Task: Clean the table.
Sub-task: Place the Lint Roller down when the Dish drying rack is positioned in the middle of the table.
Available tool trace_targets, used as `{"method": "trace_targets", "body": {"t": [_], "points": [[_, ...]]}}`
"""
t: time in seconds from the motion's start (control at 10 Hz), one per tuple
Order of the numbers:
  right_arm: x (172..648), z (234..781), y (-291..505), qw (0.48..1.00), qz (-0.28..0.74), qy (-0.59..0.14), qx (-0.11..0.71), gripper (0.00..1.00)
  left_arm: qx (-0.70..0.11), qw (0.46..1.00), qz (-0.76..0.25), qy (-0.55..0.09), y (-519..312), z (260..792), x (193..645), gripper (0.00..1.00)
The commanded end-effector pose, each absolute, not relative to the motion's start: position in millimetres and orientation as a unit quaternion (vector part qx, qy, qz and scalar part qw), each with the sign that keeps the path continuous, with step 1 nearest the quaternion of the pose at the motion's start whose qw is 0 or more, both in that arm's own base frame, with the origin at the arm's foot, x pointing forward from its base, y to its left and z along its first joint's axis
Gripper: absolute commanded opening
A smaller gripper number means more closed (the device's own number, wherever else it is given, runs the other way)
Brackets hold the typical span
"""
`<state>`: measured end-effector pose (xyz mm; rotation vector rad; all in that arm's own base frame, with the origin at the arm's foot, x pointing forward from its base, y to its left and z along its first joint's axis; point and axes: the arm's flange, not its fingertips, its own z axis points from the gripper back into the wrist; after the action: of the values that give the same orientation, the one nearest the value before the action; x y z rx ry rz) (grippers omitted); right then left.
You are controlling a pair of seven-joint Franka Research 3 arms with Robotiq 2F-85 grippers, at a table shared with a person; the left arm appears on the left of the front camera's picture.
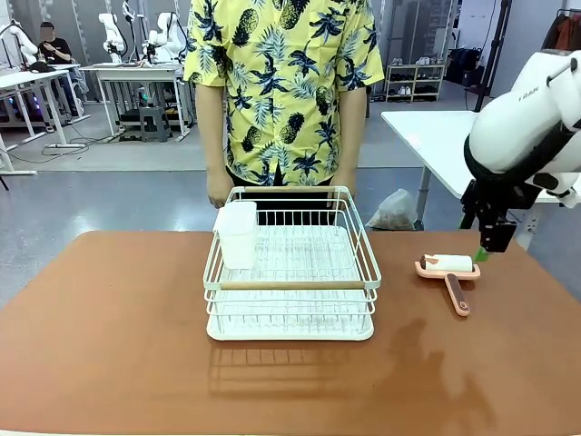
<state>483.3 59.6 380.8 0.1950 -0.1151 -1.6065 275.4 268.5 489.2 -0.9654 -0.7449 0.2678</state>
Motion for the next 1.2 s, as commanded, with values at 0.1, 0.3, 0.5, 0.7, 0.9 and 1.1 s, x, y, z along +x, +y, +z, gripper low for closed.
{"method": "trace_targets", "body": {"t": [0.1, 0.3, 0.5, 0.7, 0.9, 1.1], "points": [[488.3, 387.1, 60.0, 0.697, -0.711, -0.037, 0.081, 1.0, -0.454, 0.809, 0.119, -0.354, 269.7, 490.1, 273.5, 1.0], [495.4, 382.3, 58.7, 0.691, -0.718, -0.034, 0.073, 1.0, -0.454, 0.809, 0.119, -0.354, 269.7, 490.1, 273.5, 1.0], [486.3, 387.3, 59.9, 0.693, -0.715, -0.044, 0.079, 1.0, -0.454, 0.809, 0.119, -0.354, 269.7, 490.1, 273.5, 1.0], [486.3, 387.3, 59.9, 0.693, -0.715, -0.044, 0.079, 1.0, -0.454, 0.809, 0.119, -0.354, 269.7, 490.1, 273.5, 1.0], [486.3, 387.3, 59.9, 0.693, -0.715, -0.044, 0.079, 1.0, -0.454, 0.809, 0.119, -0.354, 269.7, 490.1, 273.5, 1.0], [486.3, 387.3, 59.9, 0.693, -0.715, -0.044, 0.079, 1.0, -0.454, 0.809, 0.119, -0.354, 269.7, 490.1, 273.5, 1.0]]}}
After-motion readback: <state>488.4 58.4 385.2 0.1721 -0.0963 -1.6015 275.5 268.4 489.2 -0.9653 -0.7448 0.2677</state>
